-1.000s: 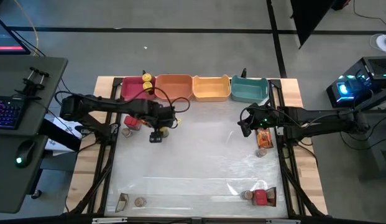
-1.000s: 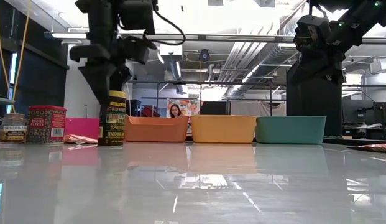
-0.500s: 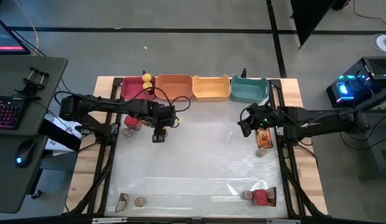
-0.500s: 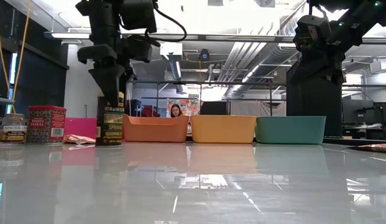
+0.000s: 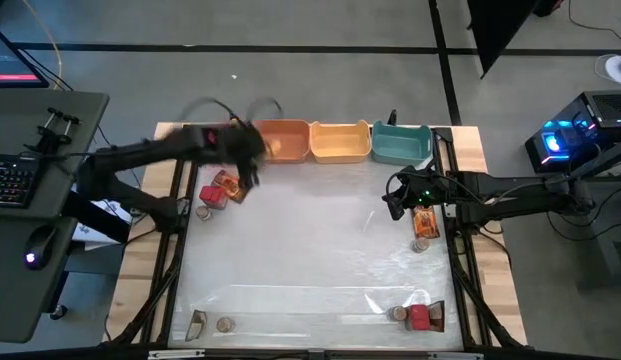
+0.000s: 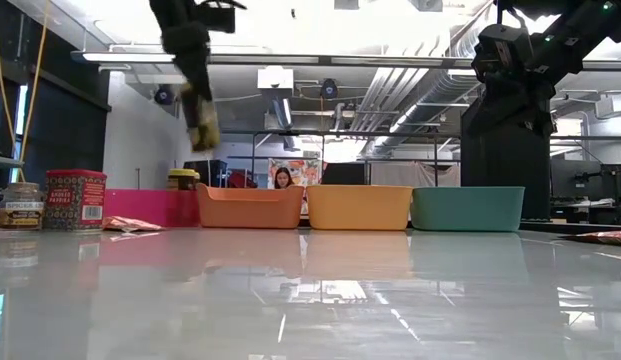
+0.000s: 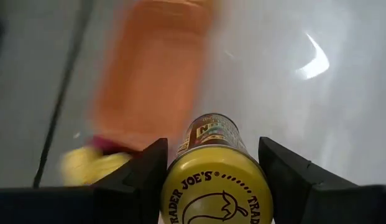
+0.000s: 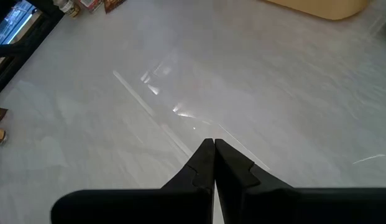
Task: Sort spices by type
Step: Put the yellow seasoning can into the pink bin
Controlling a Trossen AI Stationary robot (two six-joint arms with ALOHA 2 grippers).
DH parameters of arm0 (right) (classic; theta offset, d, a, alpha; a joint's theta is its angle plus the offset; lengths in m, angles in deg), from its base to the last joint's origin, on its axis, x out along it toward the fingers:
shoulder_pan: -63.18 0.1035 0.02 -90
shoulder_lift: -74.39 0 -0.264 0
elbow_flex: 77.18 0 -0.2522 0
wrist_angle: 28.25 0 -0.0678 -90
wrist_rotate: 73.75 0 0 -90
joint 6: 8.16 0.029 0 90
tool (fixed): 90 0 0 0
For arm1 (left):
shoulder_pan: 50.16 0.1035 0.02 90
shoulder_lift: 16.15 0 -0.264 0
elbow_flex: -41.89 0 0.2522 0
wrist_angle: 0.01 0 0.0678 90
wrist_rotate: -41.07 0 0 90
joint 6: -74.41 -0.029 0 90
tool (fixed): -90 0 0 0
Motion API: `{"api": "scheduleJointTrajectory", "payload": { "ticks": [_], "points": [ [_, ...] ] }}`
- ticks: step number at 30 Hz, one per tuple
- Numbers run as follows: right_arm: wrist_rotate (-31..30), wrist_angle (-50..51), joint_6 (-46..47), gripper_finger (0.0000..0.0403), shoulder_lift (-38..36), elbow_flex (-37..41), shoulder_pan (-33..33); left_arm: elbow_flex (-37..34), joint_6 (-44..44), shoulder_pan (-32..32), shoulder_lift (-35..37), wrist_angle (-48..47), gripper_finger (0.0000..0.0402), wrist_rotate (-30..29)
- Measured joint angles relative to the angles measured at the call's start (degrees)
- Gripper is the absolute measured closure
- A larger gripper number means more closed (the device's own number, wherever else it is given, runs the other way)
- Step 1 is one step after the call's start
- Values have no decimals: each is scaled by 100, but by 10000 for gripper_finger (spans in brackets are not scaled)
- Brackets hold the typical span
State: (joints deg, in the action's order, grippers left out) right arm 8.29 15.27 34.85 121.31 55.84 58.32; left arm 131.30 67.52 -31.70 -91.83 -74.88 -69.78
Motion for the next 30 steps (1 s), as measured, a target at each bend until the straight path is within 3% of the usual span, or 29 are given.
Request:
{"api": "scheduleJointTrajectory", "payload": {
  "ticks": [7, 11, 19, 30],
  "points": [
    [0, 2, 1, 403, 0, 0, -2, 385, 819, 2069, 267, -407, 212, 83],
    [-53, 0, 0, 403, 0, 0, -2, 216, 1221, 2786, 195, -384, 212, 50],
    [-61, -2, -51, 403, 0, 0, 0, -90, 1970, 3305, 21, 695, 212, -378],
    [-76, -2, -109, 403, 0, 0, 0, -757, 2611, 3710, -522, 927, 212, -491]
  ]
}}
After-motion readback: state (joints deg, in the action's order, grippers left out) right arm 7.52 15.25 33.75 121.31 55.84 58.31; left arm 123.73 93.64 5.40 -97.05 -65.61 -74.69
